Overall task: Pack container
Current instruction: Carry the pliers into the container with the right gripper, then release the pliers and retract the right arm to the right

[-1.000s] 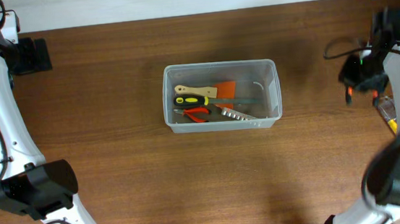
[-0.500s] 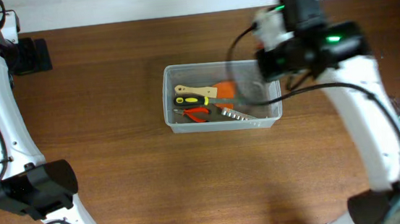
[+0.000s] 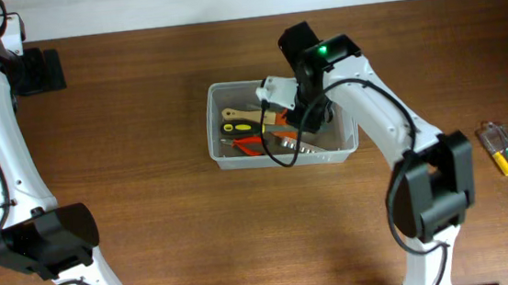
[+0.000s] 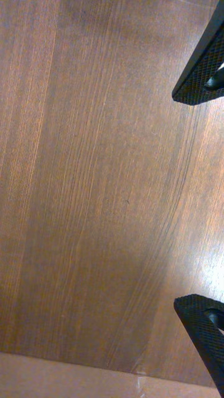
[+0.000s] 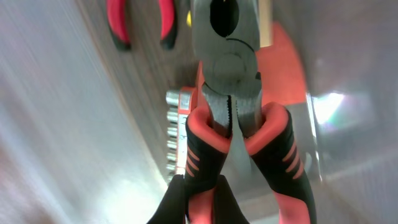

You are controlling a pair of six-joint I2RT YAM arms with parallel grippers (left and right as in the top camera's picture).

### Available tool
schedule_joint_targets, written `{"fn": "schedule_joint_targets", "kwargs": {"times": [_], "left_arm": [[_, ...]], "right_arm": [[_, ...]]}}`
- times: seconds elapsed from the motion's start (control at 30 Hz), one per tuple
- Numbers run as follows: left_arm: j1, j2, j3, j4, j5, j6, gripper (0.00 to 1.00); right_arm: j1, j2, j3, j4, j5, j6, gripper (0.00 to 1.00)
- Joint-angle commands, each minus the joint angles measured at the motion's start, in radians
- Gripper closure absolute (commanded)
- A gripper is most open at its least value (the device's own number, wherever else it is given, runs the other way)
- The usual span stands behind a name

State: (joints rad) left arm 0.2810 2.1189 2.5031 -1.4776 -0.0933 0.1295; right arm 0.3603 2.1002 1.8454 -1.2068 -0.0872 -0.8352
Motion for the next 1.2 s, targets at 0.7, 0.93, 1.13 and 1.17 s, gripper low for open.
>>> {"fn": "schedule_joint_targets", "kwargs": {"times": [0.7, 0.93, 1.13, 1.17], "left_arm": [[0.003, 0.005, -0.002, -0.001, 0.01, -0.012, 0.01], [0.003, 0.005, -0.002, -0.001, 0.01, -0.012, 0.01], [0.003, 0.005, -0.002, -0.001, 0.01, -0.012, 0.01], [0.003, 0.005, -0.002, -0.001, 0.01, -0.012, 0.01]], "right_arm": [[-0.003, -0.048, 0.254, -0.201, 0.099, 0.07, 0.01], [-0.112, -0.206, 0.504, -0.222, 0.1, 0.372, 0.01], [-0.299, -0.327, 0.612, -0.207, 0.028, 0.486, 0.01], [-0.328, -0.341, 0.614, -0.193, 0.03, 0.486, 0.01]]}}
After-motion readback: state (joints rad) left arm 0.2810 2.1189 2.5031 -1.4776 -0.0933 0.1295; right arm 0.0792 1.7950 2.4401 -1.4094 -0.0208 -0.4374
